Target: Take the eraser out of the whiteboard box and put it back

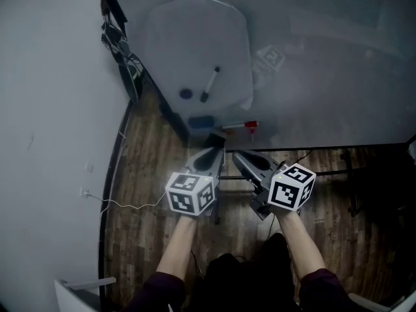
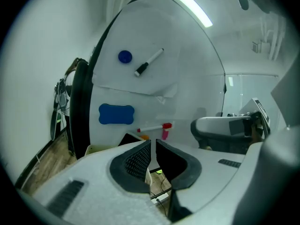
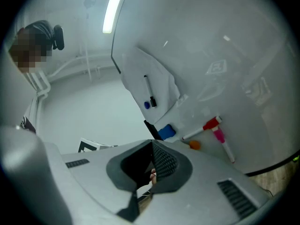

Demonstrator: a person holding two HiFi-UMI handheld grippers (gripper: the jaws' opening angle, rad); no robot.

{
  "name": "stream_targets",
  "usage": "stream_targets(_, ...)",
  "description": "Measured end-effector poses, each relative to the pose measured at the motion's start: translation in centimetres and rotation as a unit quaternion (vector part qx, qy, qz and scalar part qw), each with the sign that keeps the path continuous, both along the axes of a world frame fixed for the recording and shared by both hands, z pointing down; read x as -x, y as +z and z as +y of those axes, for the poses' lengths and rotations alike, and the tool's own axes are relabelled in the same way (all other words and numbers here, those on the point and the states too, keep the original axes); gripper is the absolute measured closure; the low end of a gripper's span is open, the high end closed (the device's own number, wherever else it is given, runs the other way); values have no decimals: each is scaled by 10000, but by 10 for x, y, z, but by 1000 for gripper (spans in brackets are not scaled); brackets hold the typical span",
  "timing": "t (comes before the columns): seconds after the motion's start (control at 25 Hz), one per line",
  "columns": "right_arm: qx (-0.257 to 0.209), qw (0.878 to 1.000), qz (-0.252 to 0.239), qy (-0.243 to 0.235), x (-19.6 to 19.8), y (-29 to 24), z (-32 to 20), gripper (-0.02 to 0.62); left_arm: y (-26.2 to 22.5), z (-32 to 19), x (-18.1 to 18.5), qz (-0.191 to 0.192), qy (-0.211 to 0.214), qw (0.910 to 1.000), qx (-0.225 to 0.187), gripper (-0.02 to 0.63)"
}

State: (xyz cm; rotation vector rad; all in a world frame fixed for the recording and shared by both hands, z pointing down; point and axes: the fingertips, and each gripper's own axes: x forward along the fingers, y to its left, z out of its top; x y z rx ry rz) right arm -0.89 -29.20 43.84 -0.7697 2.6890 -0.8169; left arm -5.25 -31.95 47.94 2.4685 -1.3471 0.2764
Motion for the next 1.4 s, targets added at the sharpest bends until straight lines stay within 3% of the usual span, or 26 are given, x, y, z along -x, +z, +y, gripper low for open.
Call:
stream_targets(0.2, 78, 9999, -81, -102, -5, 10, -13, 592, 9, -16, 5, -364, -323, 9987, -149, 588)
stream_targets(0.36, 99, 9997, -81, -188, -6, 16, -21, 592, 15, -26, 4, -542, -439, 9974, -168, 495)
stream_targets(0.52, 191, 9993, -166, -281, -7, 21, -25, 592, 19, -34, 7, -1046, -681, 9917, -301, 431)
stream_targets(0.76, 235, 9988, -227, -361, -12, 25, -27, 592, 30, -42, 8, -1692, -867, 9811, -348, 373)
stream_targets(1.04, 240, 9989, -232, -330, -23, 27, -28, 592, 35, -55, 4, -2091, -947, 9727, -329, 357)
stream_targets(1.4, 305, 9988, -266, -259, -33, 33, -31, 592, 40, -64, 7, -2280, -1102, 9669, -322, 359)
